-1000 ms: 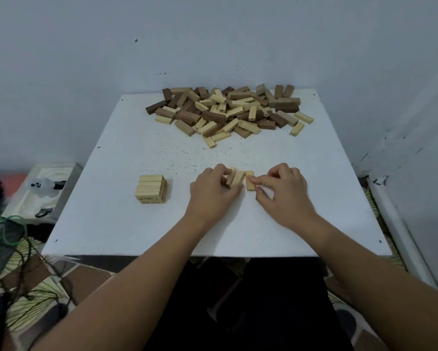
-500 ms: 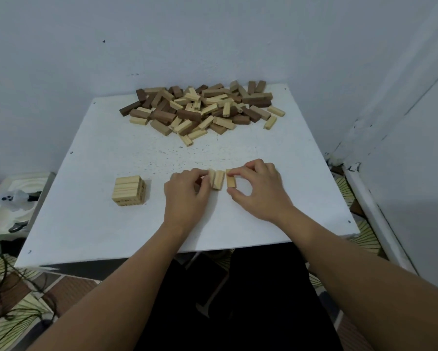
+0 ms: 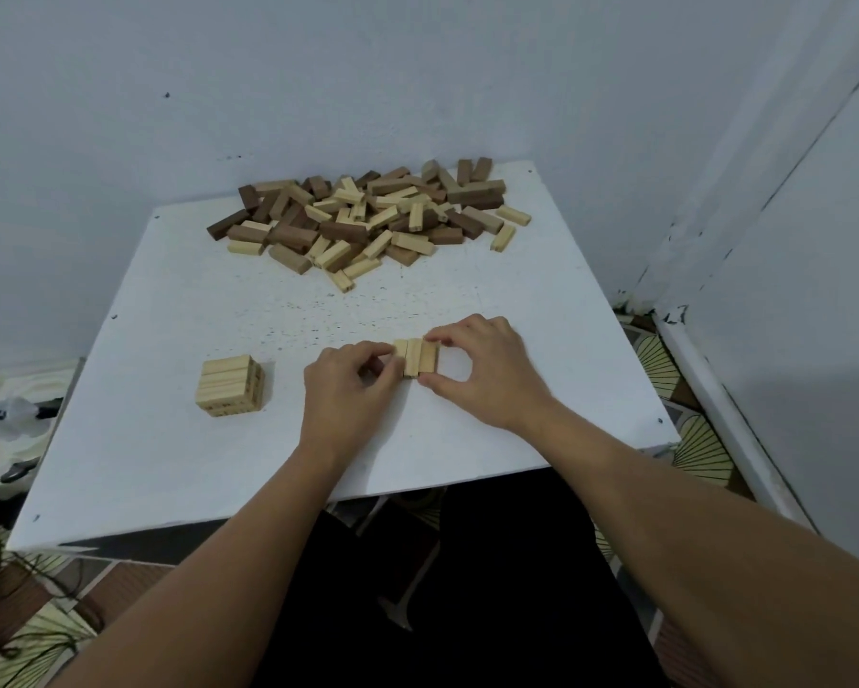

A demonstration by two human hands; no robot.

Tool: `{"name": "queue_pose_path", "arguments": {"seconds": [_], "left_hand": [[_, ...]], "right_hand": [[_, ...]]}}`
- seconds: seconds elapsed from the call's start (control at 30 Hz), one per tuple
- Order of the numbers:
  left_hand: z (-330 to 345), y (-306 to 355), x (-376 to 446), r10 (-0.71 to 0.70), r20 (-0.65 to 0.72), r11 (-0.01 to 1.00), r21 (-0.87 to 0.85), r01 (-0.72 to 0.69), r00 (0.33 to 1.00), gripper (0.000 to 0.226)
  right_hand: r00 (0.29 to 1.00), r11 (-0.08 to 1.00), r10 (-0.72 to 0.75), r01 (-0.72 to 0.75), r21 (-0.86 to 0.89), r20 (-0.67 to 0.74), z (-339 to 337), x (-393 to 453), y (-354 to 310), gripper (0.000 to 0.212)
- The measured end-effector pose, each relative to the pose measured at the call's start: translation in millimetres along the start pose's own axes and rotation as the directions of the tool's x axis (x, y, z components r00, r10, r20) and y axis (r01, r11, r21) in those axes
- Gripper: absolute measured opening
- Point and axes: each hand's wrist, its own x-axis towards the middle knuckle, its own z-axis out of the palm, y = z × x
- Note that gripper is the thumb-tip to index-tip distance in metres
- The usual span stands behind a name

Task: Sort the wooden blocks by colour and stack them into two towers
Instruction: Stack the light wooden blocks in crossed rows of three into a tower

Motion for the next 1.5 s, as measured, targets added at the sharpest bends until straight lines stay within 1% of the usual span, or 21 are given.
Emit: {"name": "queue_pose_path", "arguments": {"seconds": [0.1,0.17,0.23,0.3,0.37,0.43,0.53,0.7,0.8,0.93,1.0,1.23,1.4,1.5], "left_hand": [[-5,6,-1,-0.073,0.070,0.995,-0.068,0.077,0.995,0.031],[-15,4,5,-0.116,0.214,0.978,-0.145,0.149,0.970,0.043],[-27,-1,19,-0.120,0.394,0.970,-0.151,0.193,0.911,0.057],[-38,-1,35,-0.131,0.518,0.977,-0.076,0.198,0.846,0.070],[-43,5,50,-0.157,0.570,0.984,0.021,0.176,0.807,0.073],[-43,10,60,-0.162,0.601,0.986,0.074,0.147,0.783,0.067],[-39,12,63,-0.152,0.607,0.988,0.095,0.118,0.780,0.057],[-33,7,59,-0.146,0.574,0.987,0.025,0.161,0.806,0.051],[-32,6,59,-0.139,0.567,0.986,0.002,0.167,0.812,0.053],[-32,9,59,-0.129,0.569,0.987,-0.006,0.162,0.812,0.062],[-32,10,60,-0.123,0.573,0.986,-0.018,0.163,0.810,0.060],[-27,8,56,-0.114,0.559,0.986,-0.035,0.161,0.821,0.050],[-25,6,53,-0.114,0.541,0.986,-0.041,0.161,0.834,0.050],[-25,7,51,-0.111,0.532,0.985,-0.053,0.164,0.839,0.057]], "right_hand": [[0.997,0.997,0.068,-0.067,-0.034,0.046,-4,0,-2,0.077],[0.992,0.994,0.094,-0.089,-0.057,0.087,-7,1,-1,0.083],[0.986,0.993,0.111,-0.104,-0.057,0.124,-8,3,0,0.082],[0.982,0.992,0.123,-0.117,-0.048,0.147,-8,5,1,0.078],[0.981,0.991,0.129,-0.125,-0.037,0.148,-10,7,1,0.072],[0.980,0.991,0.135,-0.134,-0.016,0.148,-11,7,1,0.066],[0.979,0.990,0.139,-0.139,-0.008,0.150,-11,6,2,0.064],[0.980,0.991,0.132,-0.130,-0.020,0.149,-11,7,0,0.066],[0.980,0.991,0.132,-0.129,-0.028,0.149,-12,7,0,0.068],[0.977,0.990,0.142,-0.138,-0.034,0.159,-13,7,-1,0.074],[0.975,0.989,0.146,-0.143,-0.029,0.166,-13,7,-1,0.075],[0.976,0.991,0.133,-0.134,-0.004,0.174,-14,8,-2,0.060],[0.974,0.990,0.139,-0.140,-0.007,0.182,-16,8,-4,0.059],[0.973,0.990,0.139,-0.140,-0.012,0.186,-16,8,-5,0.060]]}}
